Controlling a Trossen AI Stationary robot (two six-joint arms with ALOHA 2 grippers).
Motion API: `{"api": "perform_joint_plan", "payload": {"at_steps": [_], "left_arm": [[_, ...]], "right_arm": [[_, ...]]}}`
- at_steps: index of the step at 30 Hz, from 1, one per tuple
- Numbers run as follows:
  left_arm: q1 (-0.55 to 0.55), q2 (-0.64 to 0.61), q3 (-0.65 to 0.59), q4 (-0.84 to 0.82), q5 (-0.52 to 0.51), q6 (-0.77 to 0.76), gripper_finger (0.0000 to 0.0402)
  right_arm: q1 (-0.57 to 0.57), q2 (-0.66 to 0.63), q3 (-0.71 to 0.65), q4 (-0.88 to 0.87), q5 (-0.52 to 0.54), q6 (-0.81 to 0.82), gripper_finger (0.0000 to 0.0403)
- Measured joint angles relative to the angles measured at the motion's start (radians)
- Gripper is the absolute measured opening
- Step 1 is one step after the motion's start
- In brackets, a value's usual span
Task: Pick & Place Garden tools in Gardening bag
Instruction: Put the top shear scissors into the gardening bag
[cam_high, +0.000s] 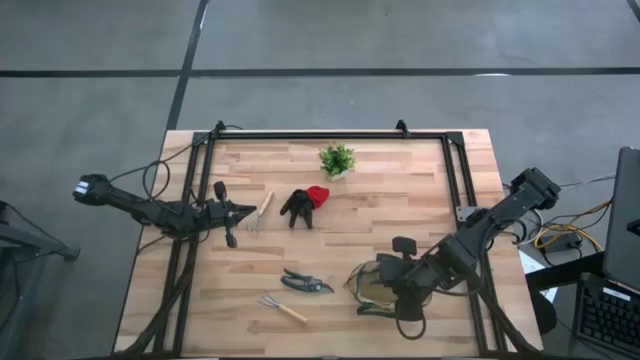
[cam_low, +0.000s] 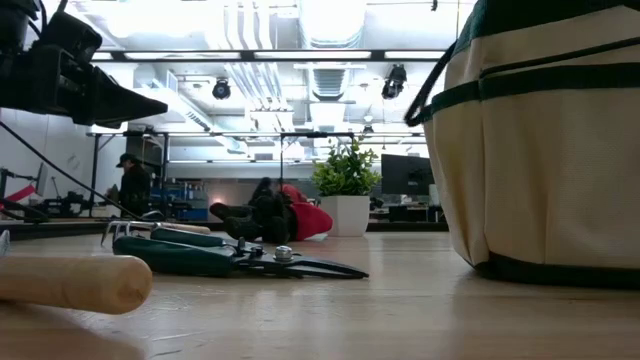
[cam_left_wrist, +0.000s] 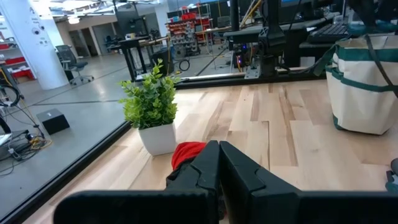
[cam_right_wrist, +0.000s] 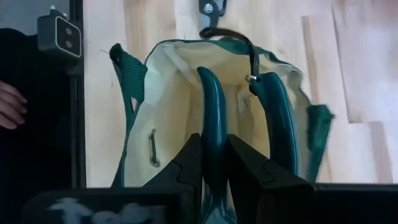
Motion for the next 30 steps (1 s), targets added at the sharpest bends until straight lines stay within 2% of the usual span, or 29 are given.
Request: {"api": "perform_joint_plan", "payload": {"at_steps": [6,12,20,30], "left_arm": [[0.0,0.0,0.0,0.0,0.0,0.0,0.0012],[0.0,0.0,0.0,0.0,0.0,0.0,0.0012],[0.0,0.0,0.0,0.0,0.0,0.0,0.0012],[0.0,0.0,0.0,0.0,0.0,0.0,0.0012]], "right_arm": [[-0.001,0.001,-0.095,0.161,-0.028,0.014,0.0041],[-0.014,0.002,-0.167,0.189,-0.015,0.047,0.0059],[-0.047,0.002,-0.263,0.296,0.002,0.012,0.0057],[-0.06,0.002,-0.278,0.33,0.002,0.001,0.0088]]}}
